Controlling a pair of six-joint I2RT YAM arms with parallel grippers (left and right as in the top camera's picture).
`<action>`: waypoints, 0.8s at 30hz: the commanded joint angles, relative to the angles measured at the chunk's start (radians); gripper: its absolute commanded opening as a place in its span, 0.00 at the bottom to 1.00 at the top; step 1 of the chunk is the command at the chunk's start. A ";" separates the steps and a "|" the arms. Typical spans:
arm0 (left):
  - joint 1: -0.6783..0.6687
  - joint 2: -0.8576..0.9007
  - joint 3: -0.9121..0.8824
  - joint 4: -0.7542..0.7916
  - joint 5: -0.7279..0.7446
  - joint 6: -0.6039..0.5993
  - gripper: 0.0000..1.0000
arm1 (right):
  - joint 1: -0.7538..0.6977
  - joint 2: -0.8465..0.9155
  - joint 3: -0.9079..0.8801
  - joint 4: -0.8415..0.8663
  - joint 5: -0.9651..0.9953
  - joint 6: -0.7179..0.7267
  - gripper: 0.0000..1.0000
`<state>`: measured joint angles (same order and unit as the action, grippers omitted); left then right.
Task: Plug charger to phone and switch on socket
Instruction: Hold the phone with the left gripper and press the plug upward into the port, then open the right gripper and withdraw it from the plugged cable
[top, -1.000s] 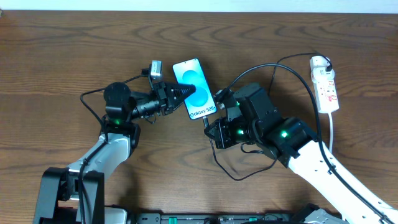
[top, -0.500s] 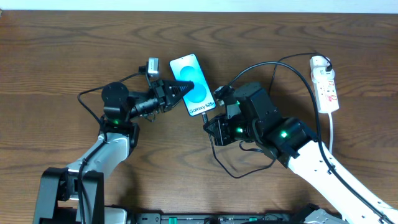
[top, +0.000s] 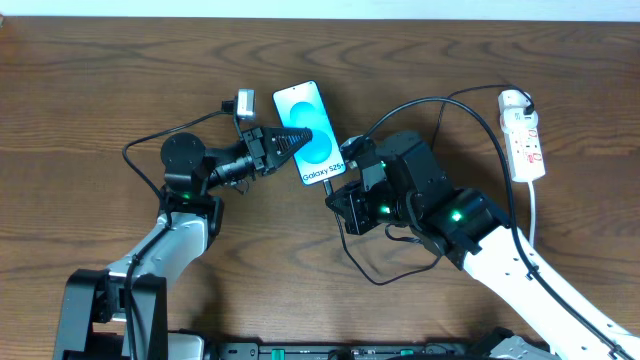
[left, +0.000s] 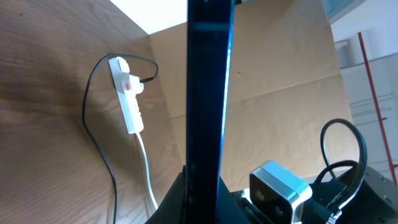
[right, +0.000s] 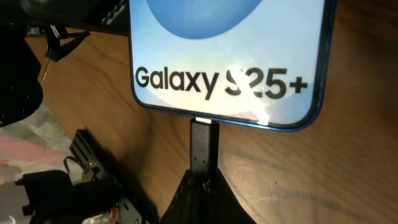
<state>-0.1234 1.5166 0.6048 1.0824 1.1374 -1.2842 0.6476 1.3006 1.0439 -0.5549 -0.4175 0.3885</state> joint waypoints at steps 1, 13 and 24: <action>-0.024 -0.013 0.010 0.013 0.170 0.035 0.07 | -0.001 0.001 0.018 0.068 0.053 -0.046 0.01; -0.024 -0.013 0.010 0.012 0.190 0.034 0.07 | -0.001 0.001 0.018 0.117 0.072 -0.046 0.01; -0.024 -0.013 0.010 0.012 0.205 0.035 0.07 | -0.001 0.001 0.018 0.143 0.121 -0.047 0.01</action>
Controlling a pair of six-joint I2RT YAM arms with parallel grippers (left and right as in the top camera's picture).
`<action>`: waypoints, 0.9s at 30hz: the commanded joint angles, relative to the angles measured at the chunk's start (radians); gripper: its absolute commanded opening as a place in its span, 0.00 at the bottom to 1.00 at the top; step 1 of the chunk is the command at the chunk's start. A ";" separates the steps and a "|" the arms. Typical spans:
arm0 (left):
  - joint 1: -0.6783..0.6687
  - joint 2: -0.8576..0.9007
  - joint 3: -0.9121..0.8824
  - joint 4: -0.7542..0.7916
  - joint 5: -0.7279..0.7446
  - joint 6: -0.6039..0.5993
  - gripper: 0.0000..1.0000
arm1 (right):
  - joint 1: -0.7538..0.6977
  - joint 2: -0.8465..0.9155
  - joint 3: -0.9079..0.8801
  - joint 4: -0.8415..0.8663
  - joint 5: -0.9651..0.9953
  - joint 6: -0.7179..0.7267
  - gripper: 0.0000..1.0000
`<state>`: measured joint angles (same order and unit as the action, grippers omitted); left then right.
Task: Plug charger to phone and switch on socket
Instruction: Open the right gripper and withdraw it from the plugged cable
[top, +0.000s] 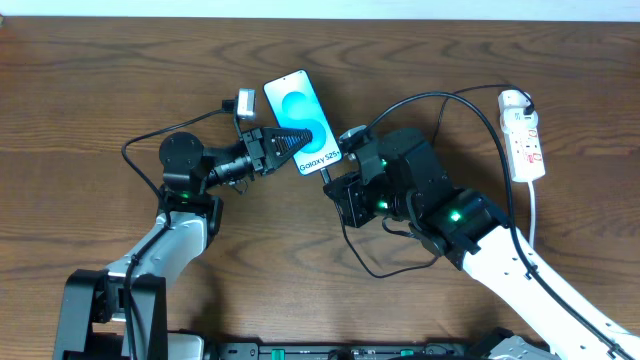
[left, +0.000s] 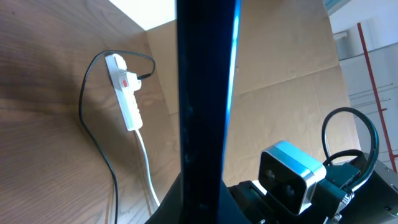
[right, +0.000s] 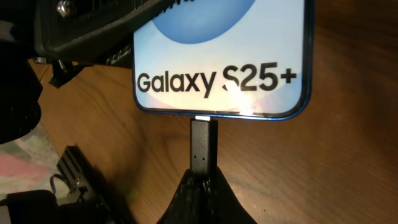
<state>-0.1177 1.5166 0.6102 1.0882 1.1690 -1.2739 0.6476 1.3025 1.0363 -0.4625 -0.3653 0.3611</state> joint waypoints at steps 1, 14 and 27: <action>-0.030 -0.013 0.004 0.006 0.174 0.024 0.07 | -0.001 -0.001 0.026 0.049 0.069 -0.026 0.01; -0.030 -0.013 0.004 0.006 0.156 0.024 0.07 | -0.001 -0.001 0.026 0.018 0.068 -0.044 0.15; -0.030 -0.013 0.004 0.006 0.030 0.051 0.07 | 0.000 -0.072 0.026 -0.159 0.068 -0.044 0.37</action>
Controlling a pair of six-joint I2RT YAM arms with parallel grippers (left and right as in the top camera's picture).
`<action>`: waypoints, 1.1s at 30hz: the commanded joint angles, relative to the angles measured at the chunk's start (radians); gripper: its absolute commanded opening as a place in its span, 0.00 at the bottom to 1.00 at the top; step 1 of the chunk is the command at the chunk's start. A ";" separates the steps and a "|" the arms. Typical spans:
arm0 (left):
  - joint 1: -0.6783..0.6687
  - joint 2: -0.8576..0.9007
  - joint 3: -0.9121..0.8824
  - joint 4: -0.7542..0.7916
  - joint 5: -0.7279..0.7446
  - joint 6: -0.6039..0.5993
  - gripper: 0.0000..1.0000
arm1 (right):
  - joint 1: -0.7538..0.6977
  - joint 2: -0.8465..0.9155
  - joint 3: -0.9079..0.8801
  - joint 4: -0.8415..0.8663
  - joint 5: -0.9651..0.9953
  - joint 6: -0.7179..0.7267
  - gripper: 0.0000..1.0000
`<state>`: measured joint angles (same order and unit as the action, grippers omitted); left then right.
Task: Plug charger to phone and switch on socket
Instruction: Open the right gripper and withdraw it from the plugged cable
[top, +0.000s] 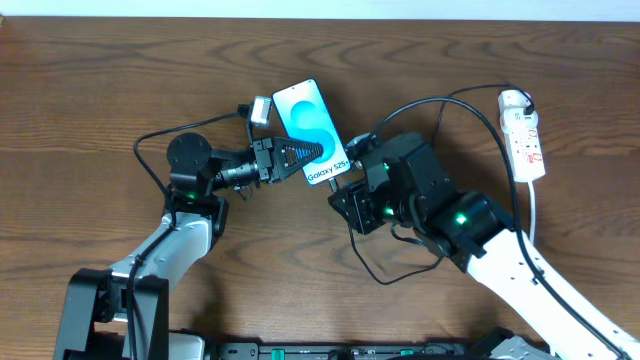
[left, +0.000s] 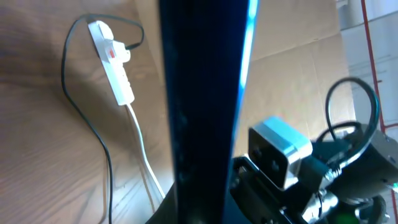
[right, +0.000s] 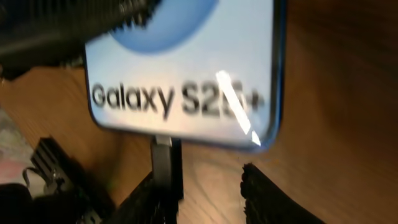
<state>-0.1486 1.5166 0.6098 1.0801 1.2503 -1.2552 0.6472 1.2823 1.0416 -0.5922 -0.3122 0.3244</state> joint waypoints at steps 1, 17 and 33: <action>0.001 -0.013 0.005 0.013 -0.087 0.032 0.07 | 0.000 -0.063 0.021 -0.049 0.014 -0.007 0.29; 0.001 -0.013 0.005 0.014 -0.080 0.001 0.07 | 0.002 -0.061 0.020 0.013 0.019 -0.008 0.08; 0.001 -0.013 0.005 0.014 -0.081 -0.006 0.07 | 0.002 -0.034 0.020 0.025 -0.033 -0.008 0.12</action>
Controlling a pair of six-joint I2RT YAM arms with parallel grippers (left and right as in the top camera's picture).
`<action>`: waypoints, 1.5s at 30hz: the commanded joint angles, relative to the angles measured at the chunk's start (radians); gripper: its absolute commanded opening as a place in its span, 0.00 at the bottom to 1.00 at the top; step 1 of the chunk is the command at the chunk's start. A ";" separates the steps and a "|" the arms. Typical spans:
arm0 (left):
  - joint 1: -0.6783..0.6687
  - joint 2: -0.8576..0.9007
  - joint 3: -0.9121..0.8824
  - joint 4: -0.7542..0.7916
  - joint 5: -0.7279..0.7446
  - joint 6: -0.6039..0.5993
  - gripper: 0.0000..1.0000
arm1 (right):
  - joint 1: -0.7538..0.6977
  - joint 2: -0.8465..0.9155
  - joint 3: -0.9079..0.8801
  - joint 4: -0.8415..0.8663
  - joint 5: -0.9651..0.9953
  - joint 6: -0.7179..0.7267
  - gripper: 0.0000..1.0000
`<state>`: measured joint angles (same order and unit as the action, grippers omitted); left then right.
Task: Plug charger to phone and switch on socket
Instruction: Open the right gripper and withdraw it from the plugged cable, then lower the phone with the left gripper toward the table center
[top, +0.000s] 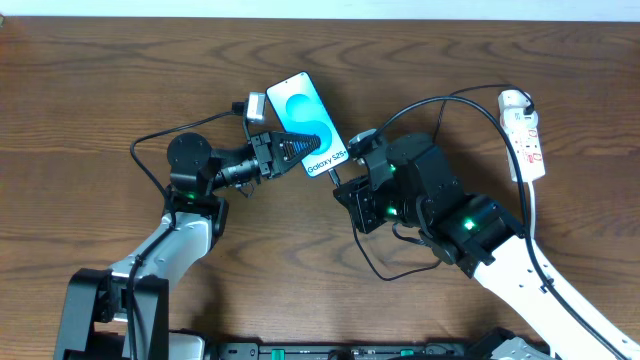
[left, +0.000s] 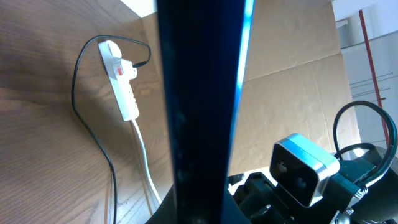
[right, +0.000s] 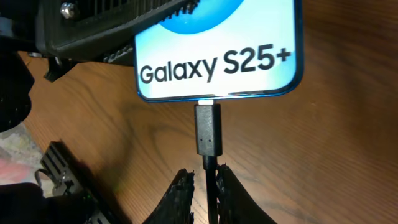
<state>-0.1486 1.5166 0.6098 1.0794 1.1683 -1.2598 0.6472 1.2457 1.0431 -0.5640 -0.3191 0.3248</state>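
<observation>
A phone (top: 307, 126) with a lit "Galaxy S25+" screen (right: 214, 43) is held above the table, my left gripper (top: 290, 145) shut on it. In the left wrist view the phone shows edge-on (left: 202, 93), hiding that gripper (left: 199, 208). The black charger plug (right: 207, 127) sits in the phone's bottom port. My right gripper (right: 202, 180) is just behind the plug, open only a little. Its fingers (right: 180, 190) straddle the thin cable (right: 207, 168), with a small gap on the left side. The white power strip (top: 525, 135) with its red switch (left: 118, 70) lies at the far right.
The black charger cable (top: 470, 95) arches from the power strip over my right arm and loops near the table's front (top: 385, 275). The strip's white cord (top: 537, 215) runs toward the front. A cardboard wall (left: 292, 81) stands behind the table.
My right fingers stood wide apart beside the plug; now they are close together and farther back, around the cable. The plug stays in the phone. The phone has shifted slightly up and left.
First my right gripper was shut on the plug, its tip at the phone's port, while the left held the phone. It stayed so a moment later. Then the right fingers had spread, leaving the plug in the phone. Now they sit narrowly around the cable.
</observation>
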 joint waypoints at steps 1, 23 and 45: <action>0.001 -0.013 0.005 0.015 0.002 -0.002 0.07 | 0.002 0.003 0.019 -0.001 -0.019 -0.008 0.11; 0.001 -0.013 0.005 0.015 0.027 -0.001 0.07 | 0.002 0.019 0.019 0.103 0.003 -0.009 0.01; -0.043 -0.013 0.005 0.000 -0.271 -0.055 0.07 | -0.103 -0.222 0.019 0.011 0.251 -0.042 0.68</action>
<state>-0.1608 1.5169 0.6098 1.0649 0.9813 -1.3087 0.5701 1.0863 1.0435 -0.5320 -0.2165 0.2943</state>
